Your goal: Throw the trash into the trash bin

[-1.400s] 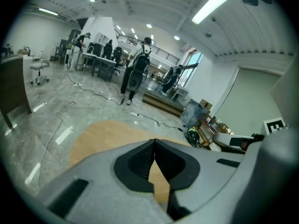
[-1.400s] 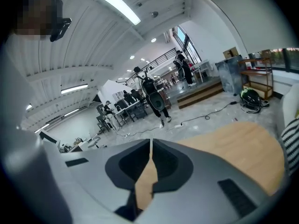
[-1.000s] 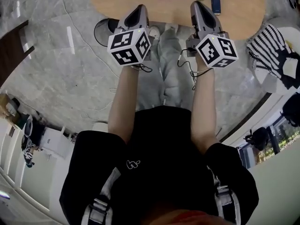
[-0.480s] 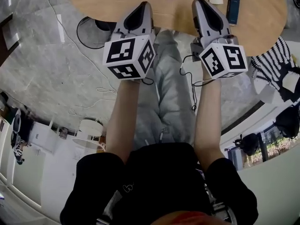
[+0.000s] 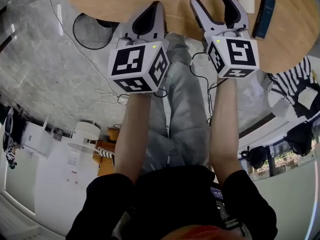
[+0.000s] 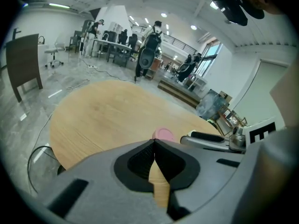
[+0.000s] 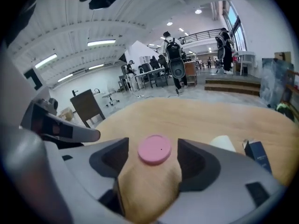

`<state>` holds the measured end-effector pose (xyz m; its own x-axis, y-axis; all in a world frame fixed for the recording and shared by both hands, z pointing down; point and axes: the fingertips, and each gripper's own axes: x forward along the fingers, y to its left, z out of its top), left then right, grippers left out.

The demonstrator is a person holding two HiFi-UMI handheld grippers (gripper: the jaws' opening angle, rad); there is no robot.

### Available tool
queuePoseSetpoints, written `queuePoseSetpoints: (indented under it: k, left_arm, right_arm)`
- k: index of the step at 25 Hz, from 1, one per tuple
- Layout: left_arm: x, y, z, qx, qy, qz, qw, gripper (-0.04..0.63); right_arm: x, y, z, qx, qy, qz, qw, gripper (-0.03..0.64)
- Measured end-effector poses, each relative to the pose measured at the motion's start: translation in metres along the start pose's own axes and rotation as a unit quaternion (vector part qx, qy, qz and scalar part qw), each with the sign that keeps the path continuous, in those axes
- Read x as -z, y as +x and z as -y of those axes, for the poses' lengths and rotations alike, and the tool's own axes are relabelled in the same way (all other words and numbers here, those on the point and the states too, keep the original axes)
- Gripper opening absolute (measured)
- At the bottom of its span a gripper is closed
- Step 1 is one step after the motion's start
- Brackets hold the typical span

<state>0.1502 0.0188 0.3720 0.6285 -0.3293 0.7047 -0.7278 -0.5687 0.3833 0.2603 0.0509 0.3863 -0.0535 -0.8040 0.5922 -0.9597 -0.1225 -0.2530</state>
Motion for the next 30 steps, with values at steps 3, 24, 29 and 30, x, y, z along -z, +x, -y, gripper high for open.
queuePoseSetpoints:
  k: [3,24,29,30]
  left_arm:
    - [0.001,0.002,-0.008,-0.009,-0.008,0.000,0.9999,0.006]
    - [-0.001,-0.003,-0.060,-0.041,-0.071,0.009,0.9966,0.006]
    - [0.001,-0.011,-0.071,-0.040,-0.087,0.021,0.9952,0.006]
    - [0.001,-0.015,-0.074,-0.039,-0.090,0.025,0.9948,0.006]
  right_arm:
    - [0.005,0.020,0.004,0.020,-0.050,-0.030,0.998,0.298]
    - [0.022,0.091,-0.017,-0.008,-0.178,-0.130,0.975,0.325]
    - [0.015,0.088,-0.034,-0.006,-0.161,-0.107,0.981,0.325]
    - [0.014,0.089,-0.040,-0.009,-0.161,-0.104,0.981,0.325]
